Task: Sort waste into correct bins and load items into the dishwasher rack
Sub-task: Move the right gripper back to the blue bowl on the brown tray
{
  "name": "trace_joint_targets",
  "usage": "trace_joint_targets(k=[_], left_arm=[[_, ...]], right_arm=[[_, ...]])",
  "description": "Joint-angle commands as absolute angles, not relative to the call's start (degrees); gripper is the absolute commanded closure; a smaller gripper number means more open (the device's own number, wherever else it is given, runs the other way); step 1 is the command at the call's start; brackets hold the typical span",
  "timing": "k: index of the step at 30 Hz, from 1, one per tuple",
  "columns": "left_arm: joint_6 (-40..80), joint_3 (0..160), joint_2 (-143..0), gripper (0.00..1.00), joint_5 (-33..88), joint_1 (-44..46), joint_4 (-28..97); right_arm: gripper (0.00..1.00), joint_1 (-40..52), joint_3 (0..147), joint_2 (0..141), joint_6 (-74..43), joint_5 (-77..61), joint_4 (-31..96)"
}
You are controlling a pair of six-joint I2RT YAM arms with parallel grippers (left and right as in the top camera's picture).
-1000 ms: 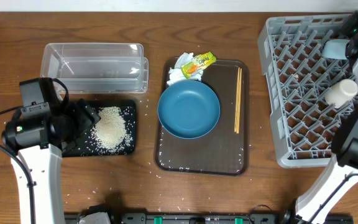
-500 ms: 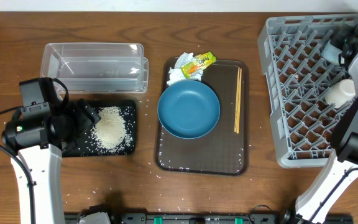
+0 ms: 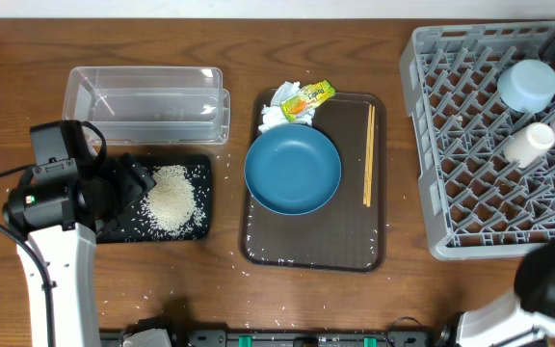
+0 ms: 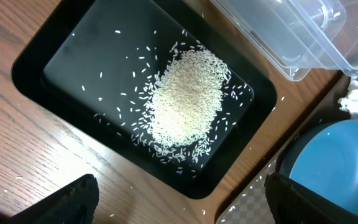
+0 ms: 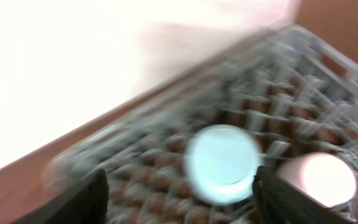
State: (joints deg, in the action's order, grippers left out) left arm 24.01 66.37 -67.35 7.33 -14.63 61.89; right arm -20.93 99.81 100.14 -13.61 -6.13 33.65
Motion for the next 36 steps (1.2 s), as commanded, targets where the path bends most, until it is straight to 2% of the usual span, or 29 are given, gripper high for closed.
trace_joint_targets(k=[1, 2, 6, 15, 21, 28, 34, 36], left_arm=[[23.9, 67.1, -67.4, 0.12, 7.2, -15.0, 62.1], [23.9, 67.1, -67.4, 0.12, 7.3, -15.0, 62.1], [23.9, 67.1, -67.4, 0.12, 7.3, -15.0, 62.1], [23.9, 67.1, -67.4, 0.12, 7.3, -15.0, 62.1], [23.9, 67.1, -67.4, 0.12, 7.2, -15.0, 62.1], [23.9, 67.1, -67.4, 0.12, 7.2, -15.0, 62.1], [23.9, 67.1, -67.4, 0.12, 7.2, -15.0, 62.1], [23.9, 67.1, -67.4, 0.12, 7.2, -15.0, 62.1]], right_arm=[[0.04, -21.3, 100.4, 93.9, -13.2, -29.3, 37.3], [0.01, -21.1, 100.4, 92.7, -13.2, -33.3, 38.7], [0.01, -18.5, 100.4, 89.7, -13.2, -43.1, 45.6], [0.01, -4.1, 100.4, 91.0, -6.5, -42.8, 69.6], [0.01, 2.0, 100.4, 91.1, -7.4, -41.6, 70.7], [0.01, 12.7, 98.7, 91.1, -8.4, -26.4, 72.4], [0.01, 23.7, 95.2, 91.1, -17.2, -7.0, 71.4], [0.09, 26.8, 93.8, 91.1, -18.0, -4.5, 69.8]])
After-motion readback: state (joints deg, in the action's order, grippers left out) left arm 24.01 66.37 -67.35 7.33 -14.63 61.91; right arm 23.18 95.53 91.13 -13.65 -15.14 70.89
